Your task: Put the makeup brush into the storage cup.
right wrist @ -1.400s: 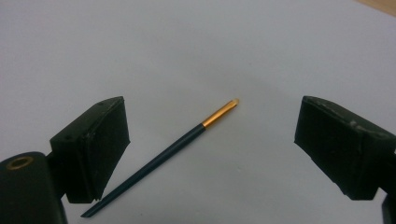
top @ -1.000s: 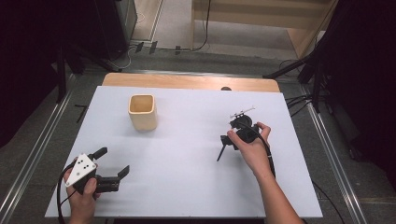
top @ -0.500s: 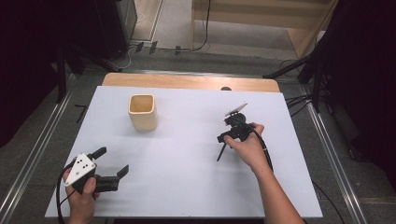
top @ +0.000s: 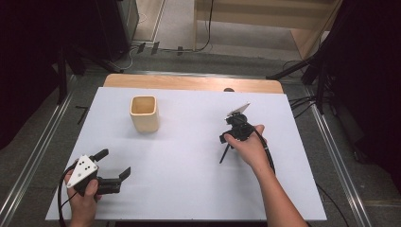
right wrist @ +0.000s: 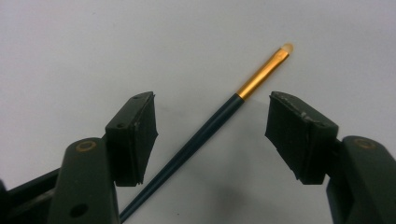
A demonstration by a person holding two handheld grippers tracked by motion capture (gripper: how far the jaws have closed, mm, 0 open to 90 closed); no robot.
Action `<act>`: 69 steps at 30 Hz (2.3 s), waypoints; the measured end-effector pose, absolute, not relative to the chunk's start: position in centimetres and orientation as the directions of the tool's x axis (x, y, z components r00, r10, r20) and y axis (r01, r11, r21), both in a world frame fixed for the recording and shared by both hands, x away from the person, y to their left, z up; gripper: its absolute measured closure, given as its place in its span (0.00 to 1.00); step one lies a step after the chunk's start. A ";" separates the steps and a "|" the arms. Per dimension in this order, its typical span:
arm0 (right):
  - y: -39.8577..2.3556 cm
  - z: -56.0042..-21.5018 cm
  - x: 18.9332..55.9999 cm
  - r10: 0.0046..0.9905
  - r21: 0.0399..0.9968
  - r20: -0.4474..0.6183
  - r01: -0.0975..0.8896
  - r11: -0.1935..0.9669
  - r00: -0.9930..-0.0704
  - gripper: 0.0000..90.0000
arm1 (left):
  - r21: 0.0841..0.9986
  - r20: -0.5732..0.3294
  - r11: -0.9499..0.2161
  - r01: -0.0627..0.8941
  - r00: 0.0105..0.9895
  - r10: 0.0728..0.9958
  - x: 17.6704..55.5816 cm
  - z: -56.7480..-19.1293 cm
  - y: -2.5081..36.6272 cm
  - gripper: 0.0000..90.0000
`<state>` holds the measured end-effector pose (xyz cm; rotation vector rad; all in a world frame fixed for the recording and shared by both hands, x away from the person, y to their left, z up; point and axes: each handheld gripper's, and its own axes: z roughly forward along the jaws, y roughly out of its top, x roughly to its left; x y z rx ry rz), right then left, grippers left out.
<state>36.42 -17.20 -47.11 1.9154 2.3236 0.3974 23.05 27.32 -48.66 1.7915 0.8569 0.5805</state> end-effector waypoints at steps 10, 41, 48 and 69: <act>-17.4 -47.8 37.1 0.986 0.210 0.097 0.971 0.115 -0.137 0.55 | 0.931 -0.008 -0.225 0.286 0.633 0.774 23.1 -48.7 27.2 0.00; -17.0 -47.7 37.3 0.988 0.225 0.074 0.967 0.117 -0.137 0.94 | 0.930 -0.023 -0.219 0.296 0.642 0.767 23.4 -48.8 26.7 0.00; -18.0 -45.7 35.3 0.980 0.377 0.135 0.922 0.088 -0.149 0.94 | 0.931 -0.022 -0.221 0.291 0.648 0.761 23.5 -48.4 25.5 0.00; -21.7 -43.9 27.6 0.927 0.665 0.268 0.747 0.020 -0.263 0.94 | 0.947 -0.030 -0.207 0.246 0.708 0.706 24.9 -46.7 19.5 0.00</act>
